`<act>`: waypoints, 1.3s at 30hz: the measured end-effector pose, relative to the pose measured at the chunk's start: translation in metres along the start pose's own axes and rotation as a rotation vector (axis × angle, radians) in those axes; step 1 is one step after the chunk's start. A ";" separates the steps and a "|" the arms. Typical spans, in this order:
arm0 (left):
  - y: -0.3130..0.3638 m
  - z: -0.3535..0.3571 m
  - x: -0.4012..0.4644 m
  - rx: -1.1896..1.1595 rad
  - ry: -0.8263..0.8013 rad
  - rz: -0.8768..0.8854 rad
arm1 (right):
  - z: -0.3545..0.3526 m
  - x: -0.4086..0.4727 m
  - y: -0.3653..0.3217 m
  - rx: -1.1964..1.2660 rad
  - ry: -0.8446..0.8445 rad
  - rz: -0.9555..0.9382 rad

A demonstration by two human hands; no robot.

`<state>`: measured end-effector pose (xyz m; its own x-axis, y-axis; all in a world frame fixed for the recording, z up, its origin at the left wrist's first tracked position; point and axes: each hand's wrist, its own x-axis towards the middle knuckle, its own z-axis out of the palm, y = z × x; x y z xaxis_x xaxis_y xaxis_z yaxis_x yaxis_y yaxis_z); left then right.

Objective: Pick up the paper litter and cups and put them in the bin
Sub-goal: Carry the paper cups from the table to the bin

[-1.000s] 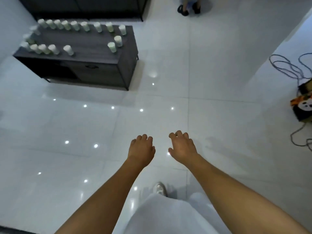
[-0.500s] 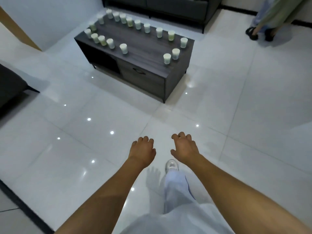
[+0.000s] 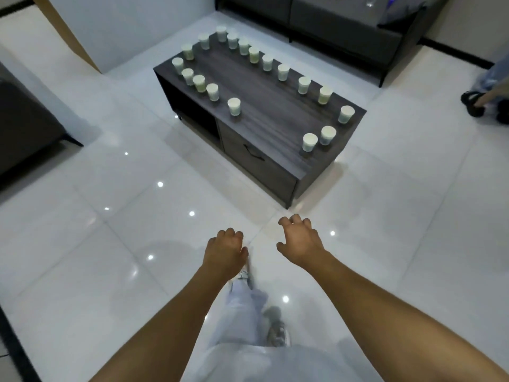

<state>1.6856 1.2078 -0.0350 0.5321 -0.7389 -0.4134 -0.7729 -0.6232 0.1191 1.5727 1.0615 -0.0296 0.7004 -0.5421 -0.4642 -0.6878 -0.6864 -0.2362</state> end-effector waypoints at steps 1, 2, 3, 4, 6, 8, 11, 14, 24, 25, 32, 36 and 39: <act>-0.008 -0.008 0.019 0.001 0.004 0.003 | -0.008 0.020 -0.005 -0.010 0.003 -0.003; -0.016 -0.016 0.039 -0.006 0.009 0.003 | -0.015 0.040 -0.010 -0.014 0.004 -0.004; -0.025 -0.025 0.060 -0.016 0.017 0.001 | -0.024 0.062 -0.017 -0.009 0.003 -0.004; -0.035 -0.035 0.081 -0.023 0.027 -0.002 | -0.032 0.084 -0.024 0.000 0.003 -0.004; -0.054 -0.057 0.121 -0.031 0.040 0.000 | -0.051 0.128 -0.040 0.015 0.008 -0.008; -0.074 -0.081 0.156 -0.048 0.034 -0.001 | -0.070 0.169 -0.061 0.038 0.011 -0.010; -0.107 -0.110 0.201 -0.051 0.035 -0.014 | -0.095 0.223 -0.095 0.082 0.011 -0.028; -0.137 -0.136 0.245 -0.047 0.041 -0.042 | -0.114 0.271 -0.123 0.105 0.006 -0.049; -0.194 -0.205 0.403 -0.068 -0.002 -0.073 | -0.169 0.434 -0.144 0.103 -0.099 0.001; -0.198 -0.213 0.422 -0.066 -0.004 -0.074 | -0.176 0.454 -0.145 0.113 -0.098 0.007; -0.228 -0.266 0.541 -0.075 -0.042 -0.088 | -0.234 0.577 -0.156 0.164 -0.116 0.060; -0.248 -0.286 0.587 -0.073 -0.098 -0.072 | -0.255 0.625 -0.167 0.197 -0.124 0.107; -0.268 -0.298 0.629 -0.059 -0.133 -0.058 | -0.261 0.659 -0.177 0.228 -0.146 0.153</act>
<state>2.3303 0.8342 -0.0582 0.5215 -0.6632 -0.5369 -0.7187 -0.6806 0.1426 2.2063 0.6992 -0.0710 0.5621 -0.5437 -0.6233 -0.8197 -0.4666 -0.3322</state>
